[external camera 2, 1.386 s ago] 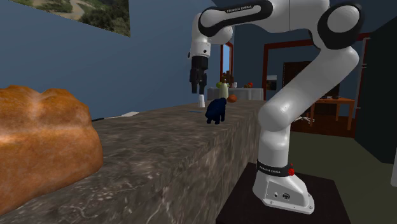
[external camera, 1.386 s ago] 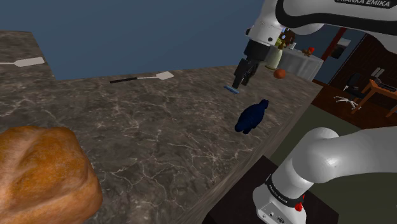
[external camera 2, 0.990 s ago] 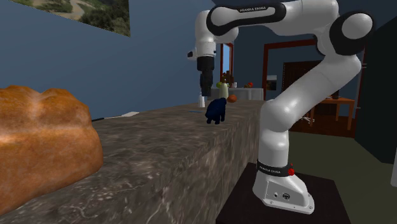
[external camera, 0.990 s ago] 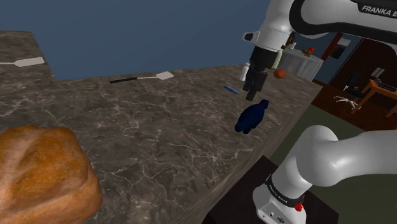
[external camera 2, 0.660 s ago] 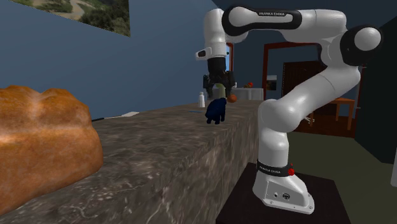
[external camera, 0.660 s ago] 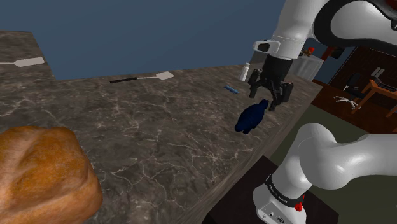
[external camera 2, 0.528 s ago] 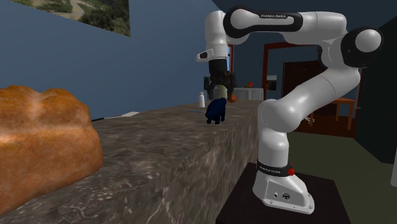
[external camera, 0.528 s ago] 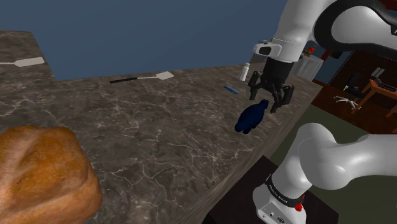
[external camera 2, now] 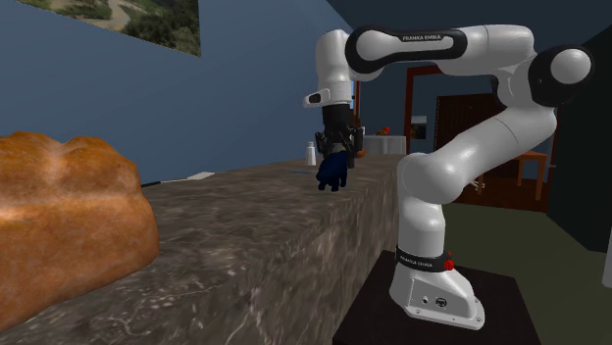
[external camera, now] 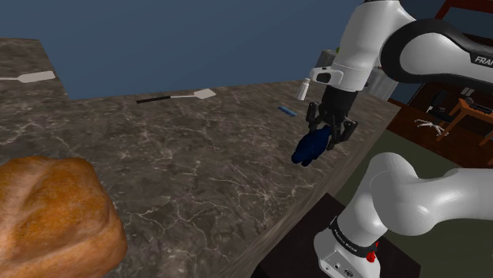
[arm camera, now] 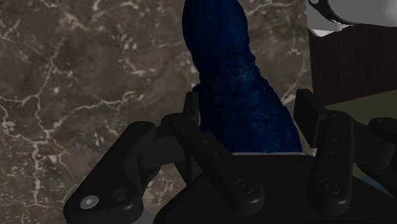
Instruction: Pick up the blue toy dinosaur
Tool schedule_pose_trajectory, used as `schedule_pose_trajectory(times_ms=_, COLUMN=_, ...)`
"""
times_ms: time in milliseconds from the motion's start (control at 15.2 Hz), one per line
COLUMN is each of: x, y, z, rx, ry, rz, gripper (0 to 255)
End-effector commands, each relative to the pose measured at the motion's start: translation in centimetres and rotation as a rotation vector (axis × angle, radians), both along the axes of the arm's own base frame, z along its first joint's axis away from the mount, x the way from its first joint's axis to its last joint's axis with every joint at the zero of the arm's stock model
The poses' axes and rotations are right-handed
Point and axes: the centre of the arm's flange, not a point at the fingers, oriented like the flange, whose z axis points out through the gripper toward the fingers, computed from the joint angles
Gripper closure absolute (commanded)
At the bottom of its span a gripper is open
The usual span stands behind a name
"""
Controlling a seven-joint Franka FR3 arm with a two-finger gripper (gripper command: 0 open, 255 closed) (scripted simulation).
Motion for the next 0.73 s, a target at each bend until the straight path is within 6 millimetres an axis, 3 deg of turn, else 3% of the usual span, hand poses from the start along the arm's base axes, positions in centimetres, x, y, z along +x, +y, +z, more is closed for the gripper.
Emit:
schedule_pose_trajectory(times_ms=0, x=0.0, y=0.0, z=-0.1, rx=0.0, ry=0.0, rz=0.0, gripper=255)
schedule_pose_trajectory(times_ms=528, x=0.1, y=-0.1, z=-0.1, rx=0.0, ry=0.0, rz=0.0, gripper=255)
schedule_pose_trajectory(times_ms=660, x=0.0, y=-0.1, z=1.0, rx=0.0, ry=0.0, rz=0.0, gripper=255)
